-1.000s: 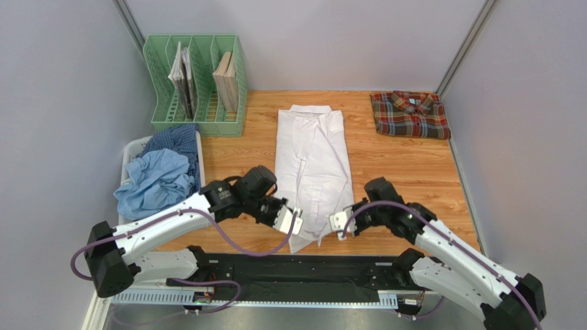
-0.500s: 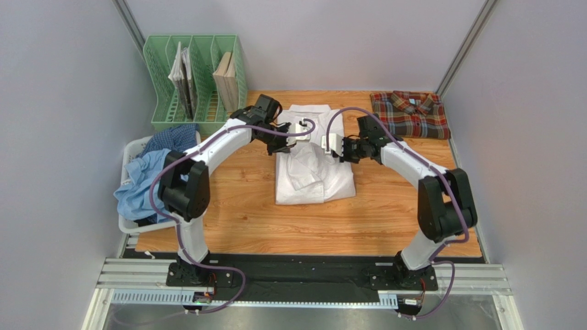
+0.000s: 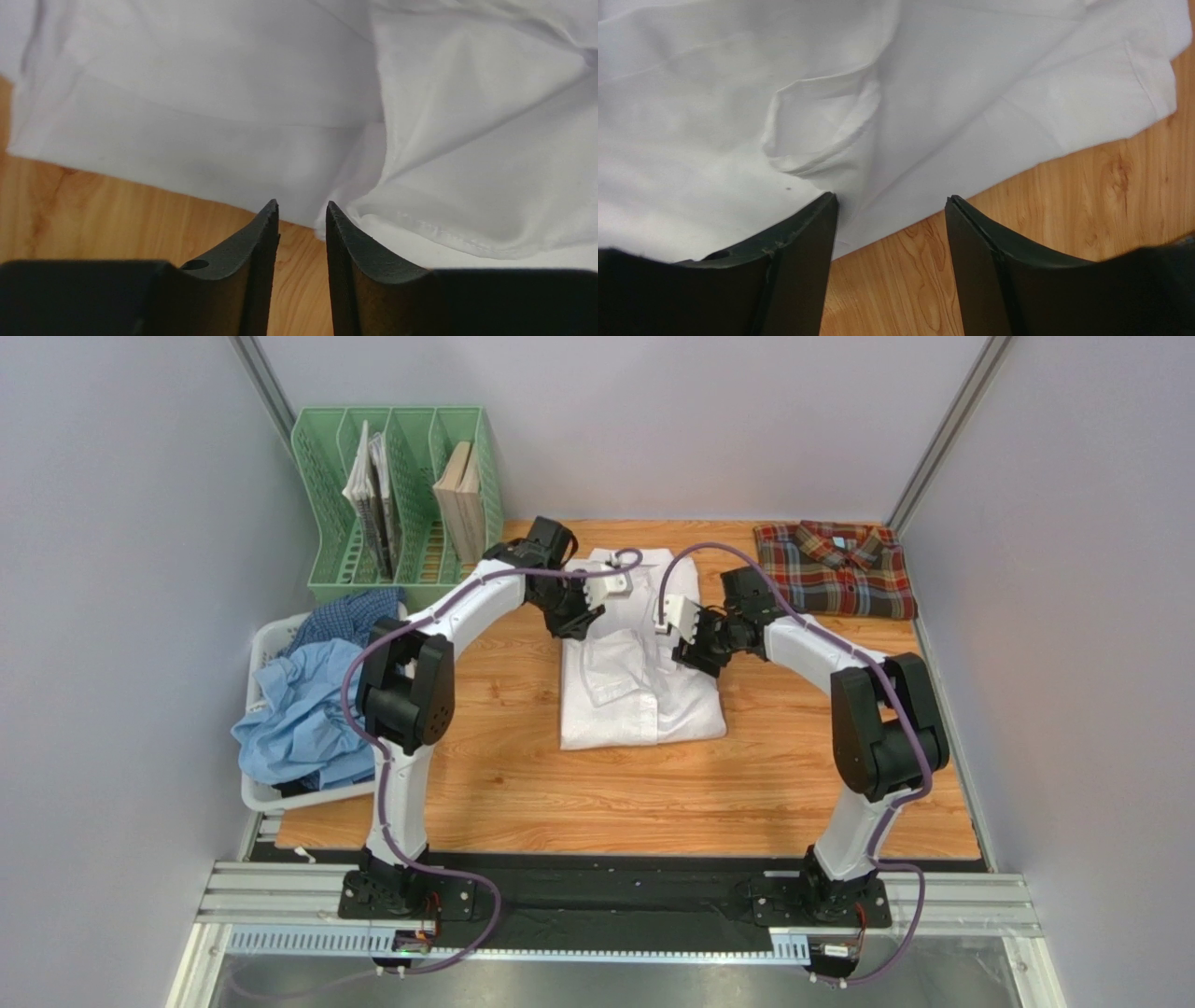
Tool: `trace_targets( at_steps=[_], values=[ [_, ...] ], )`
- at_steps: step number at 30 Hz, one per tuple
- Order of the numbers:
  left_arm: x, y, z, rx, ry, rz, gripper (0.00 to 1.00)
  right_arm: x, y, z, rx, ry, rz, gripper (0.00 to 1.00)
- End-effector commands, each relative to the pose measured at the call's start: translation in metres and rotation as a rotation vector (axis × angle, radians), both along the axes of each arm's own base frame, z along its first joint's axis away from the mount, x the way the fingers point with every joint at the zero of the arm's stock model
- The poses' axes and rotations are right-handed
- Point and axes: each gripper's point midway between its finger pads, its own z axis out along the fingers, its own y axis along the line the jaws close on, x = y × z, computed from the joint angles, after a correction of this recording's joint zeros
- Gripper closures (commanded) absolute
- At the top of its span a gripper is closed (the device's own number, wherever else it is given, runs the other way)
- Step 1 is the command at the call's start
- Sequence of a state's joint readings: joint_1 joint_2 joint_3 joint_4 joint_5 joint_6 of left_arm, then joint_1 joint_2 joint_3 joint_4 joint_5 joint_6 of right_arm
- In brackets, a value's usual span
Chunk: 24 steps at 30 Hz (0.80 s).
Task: Fold and stack the long sleeve shirts
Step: Fold the shirt
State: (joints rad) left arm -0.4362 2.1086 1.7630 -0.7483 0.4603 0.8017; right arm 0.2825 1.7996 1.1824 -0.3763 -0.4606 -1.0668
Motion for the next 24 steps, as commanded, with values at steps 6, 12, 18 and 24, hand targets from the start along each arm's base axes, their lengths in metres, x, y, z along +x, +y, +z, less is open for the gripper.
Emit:
trace_targets(
  at_steps=[6,12,18,24],
  values=[
    [-0.011,0.048,0.084,-0.236,0.16,0.433,0.5,-0.018,-0.029,0.095,0.211,0.287,-0.448,0.36],
    [-0.099,0.021,0.071,-0.279,0.321,0.393,0.52,-0.093,0.013,0.081,0.351,0.607,-0.467,0.53],
    [-0.117,0.012,0.017,-0.219,0.454,0.507,0.6,-0.091,0.019,0.051,0.315,0.65,-0.539,0.63],
    [-0.111,0.011,-0.01,-0.215,0.474,0.582,0.67,-0.078,0.013,0.015,0.247,0.68,-0.604,0.67]
  ],
)
